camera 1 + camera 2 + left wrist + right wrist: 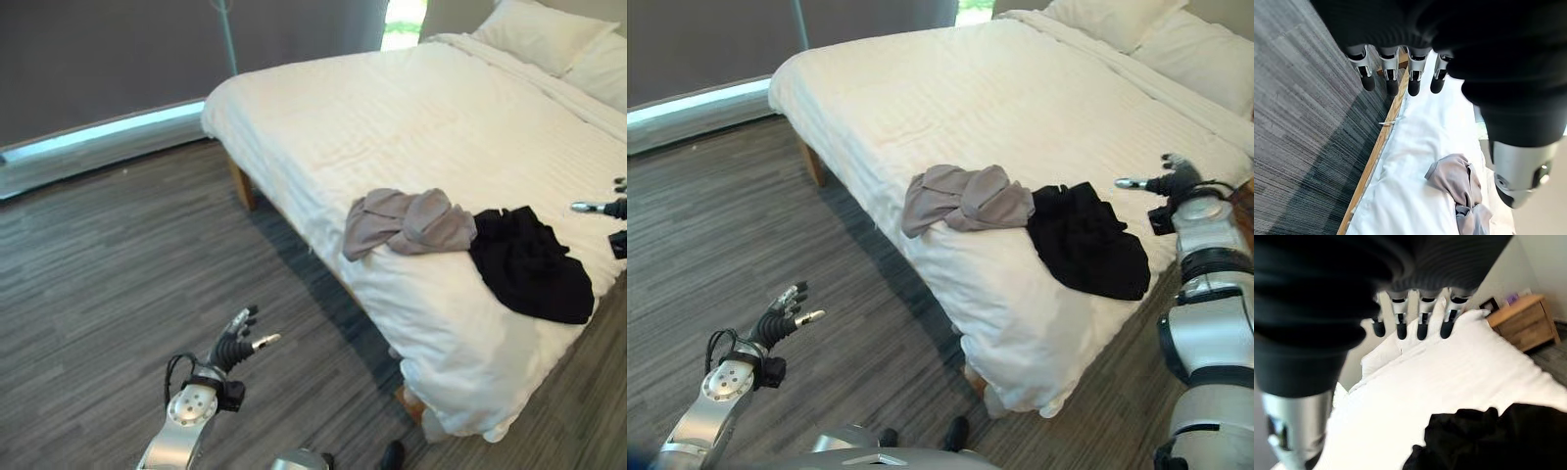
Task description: Pick up bed clothes into laundry basket.
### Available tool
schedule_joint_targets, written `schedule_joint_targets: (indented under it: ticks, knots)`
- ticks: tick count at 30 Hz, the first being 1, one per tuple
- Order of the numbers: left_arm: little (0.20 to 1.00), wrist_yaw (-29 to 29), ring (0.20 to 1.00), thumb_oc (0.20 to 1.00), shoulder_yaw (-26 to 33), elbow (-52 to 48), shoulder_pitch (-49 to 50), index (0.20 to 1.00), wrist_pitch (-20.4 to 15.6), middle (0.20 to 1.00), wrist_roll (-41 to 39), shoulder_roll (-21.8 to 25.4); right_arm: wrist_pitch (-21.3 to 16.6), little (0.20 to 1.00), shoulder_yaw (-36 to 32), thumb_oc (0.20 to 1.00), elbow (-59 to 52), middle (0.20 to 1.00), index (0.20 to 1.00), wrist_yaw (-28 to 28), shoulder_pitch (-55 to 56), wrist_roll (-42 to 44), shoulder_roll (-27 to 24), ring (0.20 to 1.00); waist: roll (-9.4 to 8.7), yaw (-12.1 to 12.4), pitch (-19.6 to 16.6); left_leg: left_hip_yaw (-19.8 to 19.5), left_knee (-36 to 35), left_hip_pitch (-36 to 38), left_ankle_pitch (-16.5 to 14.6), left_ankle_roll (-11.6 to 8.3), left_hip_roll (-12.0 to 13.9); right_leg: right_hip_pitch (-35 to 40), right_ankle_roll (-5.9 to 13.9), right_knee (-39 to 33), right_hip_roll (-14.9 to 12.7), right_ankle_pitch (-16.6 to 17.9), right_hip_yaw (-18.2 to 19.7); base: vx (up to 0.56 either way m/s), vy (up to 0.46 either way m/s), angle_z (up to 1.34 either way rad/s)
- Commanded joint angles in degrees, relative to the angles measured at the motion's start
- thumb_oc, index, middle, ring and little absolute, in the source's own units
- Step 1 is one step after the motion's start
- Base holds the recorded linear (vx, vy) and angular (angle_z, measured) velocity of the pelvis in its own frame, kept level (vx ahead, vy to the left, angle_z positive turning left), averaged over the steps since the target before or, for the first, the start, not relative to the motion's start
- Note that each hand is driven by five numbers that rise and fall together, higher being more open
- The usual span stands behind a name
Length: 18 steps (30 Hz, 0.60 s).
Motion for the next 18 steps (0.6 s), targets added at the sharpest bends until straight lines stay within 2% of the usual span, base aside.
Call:
schedule_joint_targets:
  ticks: [1,5,7,9,10,12,18]
  knots:
    - [1.0,-0.27,1.0,1.0,-0.32,-6.31,0.07,1.0,-3.49,1.0,-2.88,3.05,-0.98,1.0,4.1,1.0,-1.96,1.0,1.0,-3.49,-4.95,-3.83,-4.72,1.0,1.01,0.34,2.77,-4.09,-2.22,-8.15,7.79,-2.67,6.62,1.76,0.0,1.47,-0.01,1.63,-2.53,-0.08,-0.063,0.15]
    - [1.0,0.88,1.0,1.0,-3.5,-6.8,-3.75,1.0,-3.71,1.0,-2.47,4.31,-1.5,1.0,2.5,1.0,-0.52,1.0,1.0,-4.94,-7.51,1.98,-2.86,1.0,2.03,1.09,5.52,-5.65,-2.22,-13.2,9.53,-3.29,6.41,-2.59,-0.18,0.99,0.78,2.19,-3.14,-0.11,-0.052,0.19]
    - [1.0,1.25,1.0,1.0,-3.74,-6.78,-4.31,1.0,-3.72,1.0,-2.71,4.44,-1.6,1.0,3.4,1.0,-0.29,1.0,1.0,-5.24,-8.88,2.17,-2.55,1.0,2.26,1.18,6.05,-5.85,-2.22,-14.51,9.8,-3.35,6.27,-3.93,-0.17,0.99,0.96,2.5,-2.87,-0.09,-0.02,0.11]
    - [1.0,1.92,1.0,1.0,-4.16,-6.95,-5.12,1.0,-3.67,1.0,-2.98,4.61,-1.31,1.0,5.06,1.0,1.06,1.0,1.0,-5.71,-11.64,1.2,-2.43,1.0,3.13,1.56,7.97,-6.04,-2.22,-16.98,10.67,-3.61,6.12,-6.35,-0.32,0.99,1.14,3.06,-2.75,-0.13,-0.006,0.01]
    - [1.0,2.9,1.0,1.0,-4.35,-7.38,-5.35,1.0,-3.68,1.0,-3.44,4.57,-1.07,1.0,4.79,1.0,2.13,1.0,1.0,-7.51,-13.18,1.48,-2.5,1.0,4.05,1.81,9.97,-6.34,-2.22,-19.2,11.42,-3.83,6.26,-8.61,-0.29,0.99,1.35,3.61,-2.65,-0.16,-0.02,0.0]
    - [1.0,3.71,1.0,1.0,-4.4,-7.41,-5.59,1.0,-3.55,1.0,-3.62,4.34,-1.08,1.0,3.62,1.0,2.51,1.0,1.0,-8.24,-13.76,3.16,-3.03,1.0,4.64,2.13,11.5,-6.52,-2.22,-21.88,12.16,-4.11,6.41,-11.16,-0.15,0.99,1.59,4.22,-2.68,-0.12,-0.034,0.01]
    - [1.0,4.88,1.0,1.0,-4.71,-6.98,-6.48,1.0,-3.59,1.0,-4.16,3.62,-0.82,1.0,4.52,1.0,3.45,1.0,1.0,-8.46,-15.5,2.38,-3.85,1.0,5.81,2.37,14.57,-7.05,-2.22,-27.52,13.75,-4.8,6.56,-16.66,-0.16,0.99,2.11,5.45,-2.17,-0.08,-0.014,0.03]
